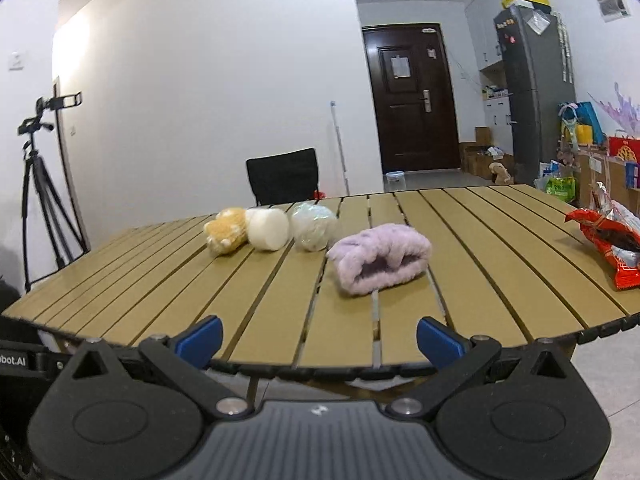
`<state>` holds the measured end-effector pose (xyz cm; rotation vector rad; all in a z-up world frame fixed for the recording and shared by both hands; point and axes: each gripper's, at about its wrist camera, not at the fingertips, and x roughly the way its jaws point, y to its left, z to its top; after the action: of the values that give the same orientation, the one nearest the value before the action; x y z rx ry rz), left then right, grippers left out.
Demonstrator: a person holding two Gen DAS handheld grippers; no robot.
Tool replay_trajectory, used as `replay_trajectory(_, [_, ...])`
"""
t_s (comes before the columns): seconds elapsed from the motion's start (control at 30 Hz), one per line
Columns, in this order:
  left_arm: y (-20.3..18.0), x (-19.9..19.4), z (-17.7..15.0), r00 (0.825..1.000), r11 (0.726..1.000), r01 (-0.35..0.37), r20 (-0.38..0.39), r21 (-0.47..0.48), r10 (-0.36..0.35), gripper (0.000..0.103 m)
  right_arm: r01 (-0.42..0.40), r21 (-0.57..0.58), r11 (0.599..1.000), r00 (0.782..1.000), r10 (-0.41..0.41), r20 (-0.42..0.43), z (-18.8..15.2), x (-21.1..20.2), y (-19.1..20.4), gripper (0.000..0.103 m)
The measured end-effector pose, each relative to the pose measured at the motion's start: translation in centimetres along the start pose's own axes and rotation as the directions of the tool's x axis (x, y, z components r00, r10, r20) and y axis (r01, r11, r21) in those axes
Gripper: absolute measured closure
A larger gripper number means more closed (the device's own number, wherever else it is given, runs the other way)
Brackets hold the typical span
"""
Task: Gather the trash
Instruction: 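Raise both tools up toward the items on the table, then grasp the lilac fluffy headband with the right tool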
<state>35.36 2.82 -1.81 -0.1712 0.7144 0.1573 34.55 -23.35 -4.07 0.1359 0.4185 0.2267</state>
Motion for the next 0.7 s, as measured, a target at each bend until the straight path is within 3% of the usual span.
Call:
replay_trajectory(0.27, [-1.8, 2.6, 1.9, 1.000, 1.000, 0.017, -0.012, 0.010, -0.016, 0.000, 0.031, -0.050, 0.998, 0.998, -0.028, 0.049, 1.7, 2.3, -0.5, 0.000])
replay_trajectory(0.7, [-3.4, 5.5, 5.6, 1.000, 1.000, 0.012, 0.012, 0.009, -0.012, 0.000, 0.100, -0.081, 0.992, 0.995, -0.098, 0.029, 3.4, 7.0, -1.9, 0.000])
